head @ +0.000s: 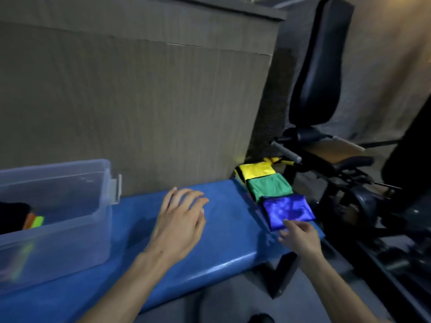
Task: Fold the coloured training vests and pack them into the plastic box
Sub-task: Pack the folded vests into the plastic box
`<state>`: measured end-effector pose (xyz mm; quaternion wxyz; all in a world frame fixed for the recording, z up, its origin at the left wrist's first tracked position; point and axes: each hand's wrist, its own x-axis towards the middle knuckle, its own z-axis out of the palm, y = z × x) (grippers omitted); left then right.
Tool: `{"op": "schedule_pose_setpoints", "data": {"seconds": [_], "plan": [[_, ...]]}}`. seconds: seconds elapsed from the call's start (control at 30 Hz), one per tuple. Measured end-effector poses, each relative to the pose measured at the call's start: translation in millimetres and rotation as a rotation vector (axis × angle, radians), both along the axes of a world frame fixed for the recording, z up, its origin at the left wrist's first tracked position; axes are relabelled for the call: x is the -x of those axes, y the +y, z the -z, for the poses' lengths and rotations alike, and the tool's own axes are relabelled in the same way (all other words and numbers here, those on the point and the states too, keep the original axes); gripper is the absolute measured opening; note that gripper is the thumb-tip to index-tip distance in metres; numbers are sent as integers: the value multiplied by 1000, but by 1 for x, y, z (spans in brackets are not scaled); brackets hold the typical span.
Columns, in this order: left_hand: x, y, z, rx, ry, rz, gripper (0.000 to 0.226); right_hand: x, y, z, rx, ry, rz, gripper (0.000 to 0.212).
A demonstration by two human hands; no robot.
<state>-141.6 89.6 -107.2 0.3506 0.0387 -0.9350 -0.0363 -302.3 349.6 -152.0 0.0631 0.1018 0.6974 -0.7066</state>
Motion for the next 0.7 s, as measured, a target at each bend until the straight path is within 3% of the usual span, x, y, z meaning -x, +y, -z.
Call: {"op": "schedule_pose_setpoints", "data": {"seconds": [0.23, 0.37, 0.43, 0.57, 0.7], "plan": [[28, 9, 23, 19, -92, 7, 38, 50, -3, 14, 57, -201, 193, 24], [31, 6, 29, 29, -141, -5, 39, 70, -15, 8, 84, -231, 300, 57], [30, 4, 32, 46, -167, -1, 38, 76, -19, 5, 130, -261, 305, 64], [22, -3, 30, 79, -162, 4, 37, 72, -28, 1, 125, -279, 307, 58], [5, -9, 19, 92, -92, 10, 35, 52, -31, -8, 124, -153, 315, 49]]}}
